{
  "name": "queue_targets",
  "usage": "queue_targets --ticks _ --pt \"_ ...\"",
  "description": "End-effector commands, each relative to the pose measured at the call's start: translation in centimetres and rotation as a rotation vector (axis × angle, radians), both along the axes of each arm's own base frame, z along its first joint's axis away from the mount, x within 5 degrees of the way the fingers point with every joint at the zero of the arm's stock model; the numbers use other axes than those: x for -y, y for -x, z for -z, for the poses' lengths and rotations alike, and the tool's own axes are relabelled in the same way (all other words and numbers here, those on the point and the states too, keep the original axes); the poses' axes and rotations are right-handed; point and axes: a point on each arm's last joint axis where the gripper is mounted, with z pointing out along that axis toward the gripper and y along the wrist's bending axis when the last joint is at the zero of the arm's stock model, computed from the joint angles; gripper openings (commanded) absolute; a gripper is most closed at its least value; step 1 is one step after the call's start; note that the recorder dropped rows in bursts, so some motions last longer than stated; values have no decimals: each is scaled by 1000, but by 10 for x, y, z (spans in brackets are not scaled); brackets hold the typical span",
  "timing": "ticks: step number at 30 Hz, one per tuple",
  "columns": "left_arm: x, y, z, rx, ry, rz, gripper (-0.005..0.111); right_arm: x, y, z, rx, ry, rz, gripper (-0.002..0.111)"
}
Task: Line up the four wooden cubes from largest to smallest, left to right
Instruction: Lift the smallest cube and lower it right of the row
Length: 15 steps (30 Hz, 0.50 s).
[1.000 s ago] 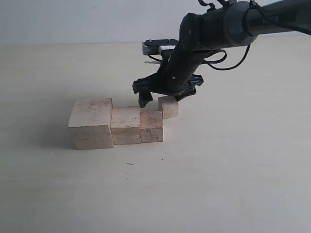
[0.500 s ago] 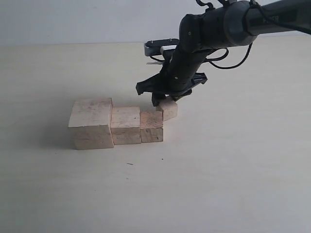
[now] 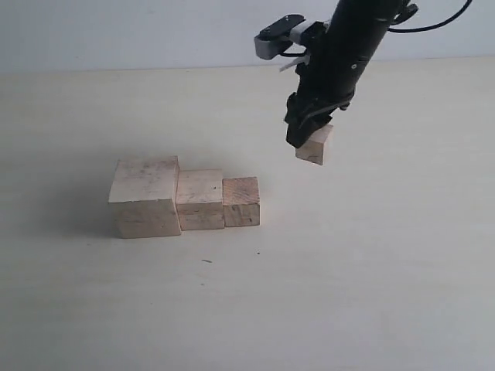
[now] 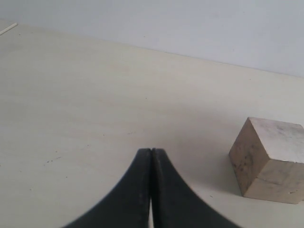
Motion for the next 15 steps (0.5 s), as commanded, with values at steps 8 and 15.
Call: queue_targets --ticks 8,15 --pt "0 0 -1 10 8 4 0 6 -3 4 3 -237 -409 0" --pt "0 0 -1 10 8 4 0 10 10 35 -29 -261 -565 0"
